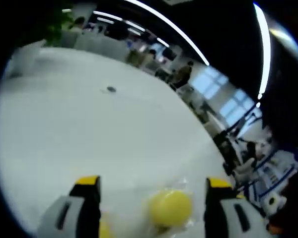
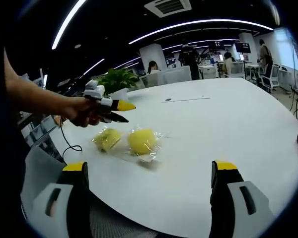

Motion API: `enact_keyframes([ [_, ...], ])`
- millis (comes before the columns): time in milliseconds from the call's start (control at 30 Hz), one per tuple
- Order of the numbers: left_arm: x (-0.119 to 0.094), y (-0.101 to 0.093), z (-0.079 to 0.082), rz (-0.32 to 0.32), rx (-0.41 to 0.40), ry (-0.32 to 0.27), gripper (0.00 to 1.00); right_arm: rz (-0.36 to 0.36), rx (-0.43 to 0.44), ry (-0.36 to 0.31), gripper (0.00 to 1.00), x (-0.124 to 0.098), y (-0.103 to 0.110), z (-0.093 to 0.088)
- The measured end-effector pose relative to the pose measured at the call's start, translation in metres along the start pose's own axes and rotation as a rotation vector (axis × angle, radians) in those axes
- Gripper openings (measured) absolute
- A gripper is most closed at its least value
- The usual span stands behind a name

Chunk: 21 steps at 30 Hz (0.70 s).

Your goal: Compare the silicone blocks by pressing each to a similar depth, holding the contact briefly, and releasing to observe deformation and rebound differences across the visible hardness samples.

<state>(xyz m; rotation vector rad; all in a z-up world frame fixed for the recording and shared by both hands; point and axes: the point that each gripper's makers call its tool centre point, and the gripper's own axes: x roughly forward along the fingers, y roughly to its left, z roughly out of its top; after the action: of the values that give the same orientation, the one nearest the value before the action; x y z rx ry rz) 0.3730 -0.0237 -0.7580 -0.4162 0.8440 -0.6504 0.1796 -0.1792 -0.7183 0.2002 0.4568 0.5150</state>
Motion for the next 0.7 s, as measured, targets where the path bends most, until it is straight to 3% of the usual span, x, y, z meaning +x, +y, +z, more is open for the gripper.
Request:
enact_keyframes([
  [167,0.013,0.009,-0.015,0.025,-0.066,0.058,0.82,0.004,0.0,-0.01,0.96,-0.001,-0.003,0.006],
  [233,0.018,0.013,-0.02,0.033,-0.095,0.08,0.74,0.002,-0.001,-0.011,0.96,-0.002,-0.003,0.008],
  [300,0.021,0.008,-0.024,-0.001,-0.167,0.097,0.64,0.003,-0.005,-0.01,0.96,-0.002,-0.003,0.008],
  [400,0.027,0.009,-0.024,-0.015,-0.189,0.092,0.55,-0.001,0.0,-0.006,0.96,-0.005,-0.005,0.006],
  [500,0.03,0.005,-0.03,-0.011,-0.26,0.13,0.47,0.003,0.001,0.007,0.96,-0.007,-0.005,0.003],
  [533,0.032,0.007,-0.027,-0.007,-0.235,0.114,0.44,0.004,0.0,0.012,0.96,-0.007,-0.005,0.002],
  [700,0.043,0.004,-0.031,-0.011,-0.293,0.136,0.33,0.008,0.001,0.01,0.96,-0.006,-0.004,0.004],
])
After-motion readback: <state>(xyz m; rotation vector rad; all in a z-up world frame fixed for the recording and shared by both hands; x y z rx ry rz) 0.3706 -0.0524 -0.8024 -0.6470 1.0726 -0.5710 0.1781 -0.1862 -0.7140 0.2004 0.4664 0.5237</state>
